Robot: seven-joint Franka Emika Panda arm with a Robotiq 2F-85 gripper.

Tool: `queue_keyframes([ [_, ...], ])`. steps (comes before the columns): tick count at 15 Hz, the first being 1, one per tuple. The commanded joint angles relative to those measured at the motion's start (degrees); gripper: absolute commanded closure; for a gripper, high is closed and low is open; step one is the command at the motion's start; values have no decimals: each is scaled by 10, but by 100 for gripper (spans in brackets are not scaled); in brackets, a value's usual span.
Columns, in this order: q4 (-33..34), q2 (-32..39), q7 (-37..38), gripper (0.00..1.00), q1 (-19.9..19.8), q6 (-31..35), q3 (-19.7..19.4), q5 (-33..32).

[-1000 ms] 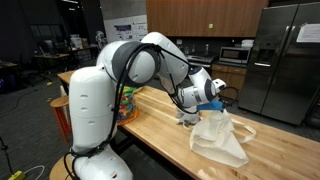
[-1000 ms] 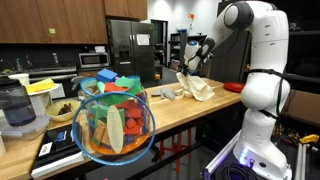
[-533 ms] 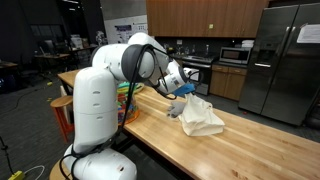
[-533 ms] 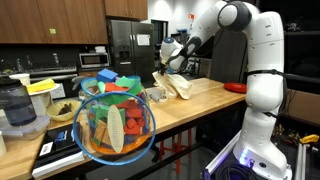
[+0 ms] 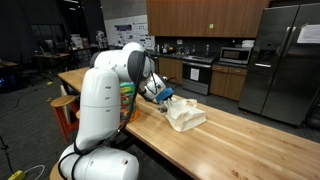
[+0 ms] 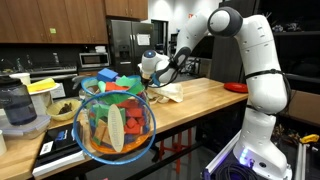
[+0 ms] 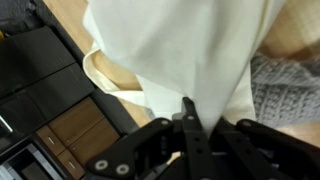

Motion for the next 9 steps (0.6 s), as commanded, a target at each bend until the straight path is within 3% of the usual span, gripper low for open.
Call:
queue_keyframes([
  [1, -37, 34, 10, 99, 13, 1, -7, -34],
  [3, -63, 58, 13, 99, 1, 5, -10, -19],
  [9, -116, 29, 32, 99, -44, 20, -37, 13],
])
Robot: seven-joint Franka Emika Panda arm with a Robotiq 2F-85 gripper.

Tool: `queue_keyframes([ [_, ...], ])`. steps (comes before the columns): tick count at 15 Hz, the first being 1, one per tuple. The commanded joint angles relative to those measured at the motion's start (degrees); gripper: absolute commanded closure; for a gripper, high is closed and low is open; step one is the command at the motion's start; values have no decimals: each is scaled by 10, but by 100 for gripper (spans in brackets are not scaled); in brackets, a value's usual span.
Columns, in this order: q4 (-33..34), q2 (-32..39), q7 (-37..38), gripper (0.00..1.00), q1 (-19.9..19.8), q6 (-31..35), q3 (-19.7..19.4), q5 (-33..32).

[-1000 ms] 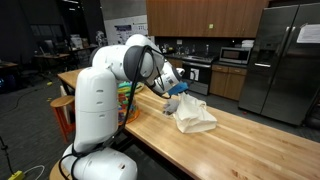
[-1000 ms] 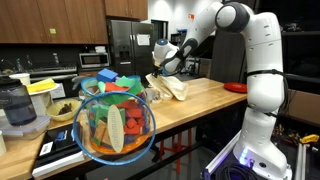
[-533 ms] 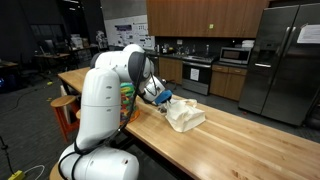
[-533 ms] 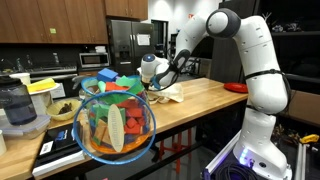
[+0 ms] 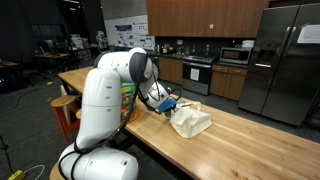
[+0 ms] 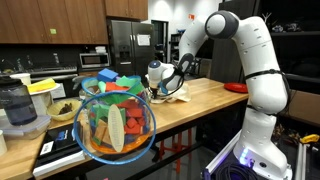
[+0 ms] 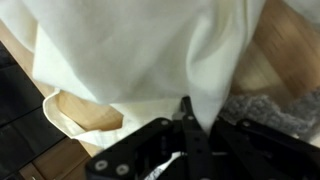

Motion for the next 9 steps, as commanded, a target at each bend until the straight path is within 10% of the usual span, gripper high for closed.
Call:
queue_keyframes([
  [1, -65, 7, 0, 99, -47, 28, -12, 39],
  [9, -89, 0, -57, 99, -176, 87, -15, 173],
])
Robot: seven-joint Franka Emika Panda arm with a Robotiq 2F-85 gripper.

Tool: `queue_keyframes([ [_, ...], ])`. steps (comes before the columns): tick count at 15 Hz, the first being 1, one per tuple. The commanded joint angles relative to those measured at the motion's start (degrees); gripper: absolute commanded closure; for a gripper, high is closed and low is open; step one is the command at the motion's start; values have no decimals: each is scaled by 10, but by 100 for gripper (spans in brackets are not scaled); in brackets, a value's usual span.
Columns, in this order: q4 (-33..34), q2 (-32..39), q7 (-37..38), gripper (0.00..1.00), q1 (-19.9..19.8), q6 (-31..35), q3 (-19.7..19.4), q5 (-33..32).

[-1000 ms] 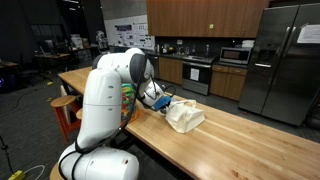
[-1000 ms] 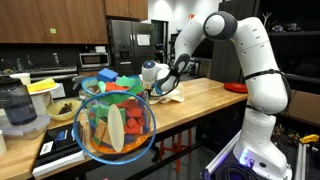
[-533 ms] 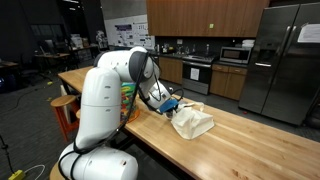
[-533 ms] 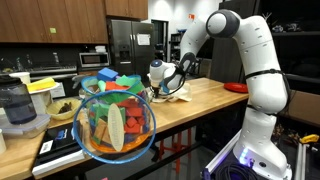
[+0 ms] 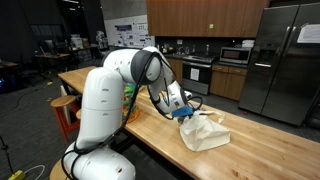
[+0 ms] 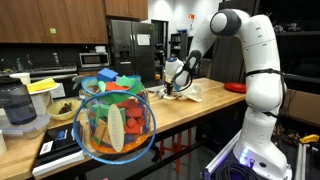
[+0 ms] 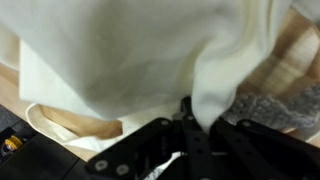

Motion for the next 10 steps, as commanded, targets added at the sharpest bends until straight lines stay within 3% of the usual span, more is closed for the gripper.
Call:
queue_keyframes([
  [1, -31, 33, -37, 99, -67, 18, 2, 68],
  [2, -31, 35, -60, 99, -66, 25, -14, 104],
  [4, -31, 41, -103, 99, -96, 39, -11, 178],
  [10, -15, 56, -218, 99, -176, 29, 21, 381],
])
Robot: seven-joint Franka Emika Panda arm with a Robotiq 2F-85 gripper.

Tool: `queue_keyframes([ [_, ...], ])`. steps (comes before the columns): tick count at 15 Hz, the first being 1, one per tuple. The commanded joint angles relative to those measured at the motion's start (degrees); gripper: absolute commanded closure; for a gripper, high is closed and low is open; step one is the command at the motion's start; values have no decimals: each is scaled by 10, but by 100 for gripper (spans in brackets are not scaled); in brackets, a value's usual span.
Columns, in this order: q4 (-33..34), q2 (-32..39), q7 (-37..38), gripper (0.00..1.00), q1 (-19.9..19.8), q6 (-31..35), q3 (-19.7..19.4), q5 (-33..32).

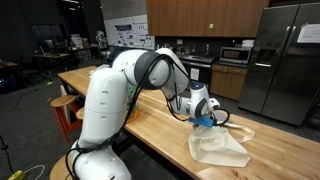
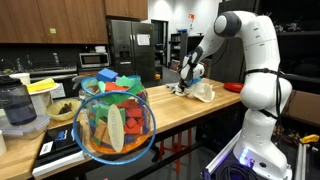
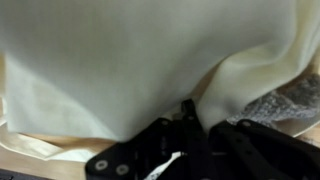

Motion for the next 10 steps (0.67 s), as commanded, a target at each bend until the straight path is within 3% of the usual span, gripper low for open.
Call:
queue_keyframes([
  [1, 1, 55, -65, 99, -63, -15, 31, 103],
  [5, 10, 55, -119, 99, -114, -38, 56, 197],
  [10, 55, 69, -168, 99, -155, -108, 56, 269],
])
